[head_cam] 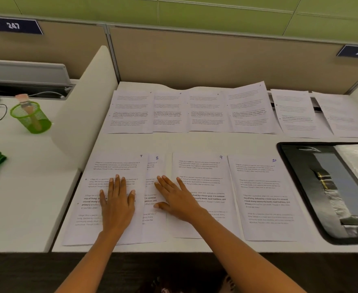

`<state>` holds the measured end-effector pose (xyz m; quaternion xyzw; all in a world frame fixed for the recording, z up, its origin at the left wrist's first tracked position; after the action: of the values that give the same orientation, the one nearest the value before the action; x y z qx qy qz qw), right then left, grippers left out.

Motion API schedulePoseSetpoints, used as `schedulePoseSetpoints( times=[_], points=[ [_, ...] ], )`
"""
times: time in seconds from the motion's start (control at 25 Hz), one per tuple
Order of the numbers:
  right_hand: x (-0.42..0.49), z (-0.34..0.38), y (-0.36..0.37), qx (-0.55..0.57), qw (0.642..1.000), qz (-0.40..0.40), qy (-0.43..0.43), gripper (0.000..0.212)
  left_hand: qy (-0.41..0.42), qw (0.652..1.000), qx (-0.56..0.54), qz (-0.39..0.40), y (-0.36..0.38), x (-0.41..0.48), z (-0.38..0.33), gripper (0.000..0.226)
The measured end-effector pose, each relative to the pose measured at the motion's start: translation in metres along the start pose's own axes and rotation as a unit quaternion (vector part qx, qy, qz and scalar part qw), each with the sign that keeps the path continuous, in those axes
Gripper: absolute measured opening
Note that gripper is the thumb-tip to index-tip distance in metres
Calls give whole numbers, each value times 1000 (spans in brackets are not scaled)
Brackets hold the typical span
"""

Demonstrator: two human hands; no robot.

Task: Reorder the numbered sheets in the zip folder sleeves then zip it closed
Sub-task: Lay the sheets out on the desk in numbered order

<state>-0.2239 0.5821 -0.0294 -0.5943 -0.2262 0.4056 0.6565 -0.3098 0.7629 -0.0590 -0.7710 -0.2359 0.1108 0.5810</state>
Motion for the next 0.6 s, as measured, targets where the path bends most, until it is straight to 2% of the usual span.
schedulePoseSetpoints(
  times=[0.12, 0.28, 0.6],
  points=[
    [-16, -21, -4, 31, 998, -37, 42, 91, 22, 1000, -10, -9, 1, 4, -23, 68],
    [-45, -62, -12, 50, 991, -66, 100, 92, 58, 998, -25, -6, 7, 8, -74, 69],
    [-110, -148, -23, 16, 983, -62, 172, 95, 116, 992, -27, 36, 33, -1, -203, 76]
  ],
)
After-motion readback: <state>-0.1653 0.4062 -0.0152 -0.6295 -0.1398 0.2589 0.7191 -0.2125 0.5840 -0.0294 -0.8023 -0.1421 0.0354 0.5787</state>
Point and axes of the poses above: each hand's wrist, its own x-axis towards the middle knuckle, its own y-axis out of the palm, z = x × y, the point moved 3 cm from there along x, towards the middle knuckle, and after that the axes turned 3 degrees about -z, right-handed, at the moved point
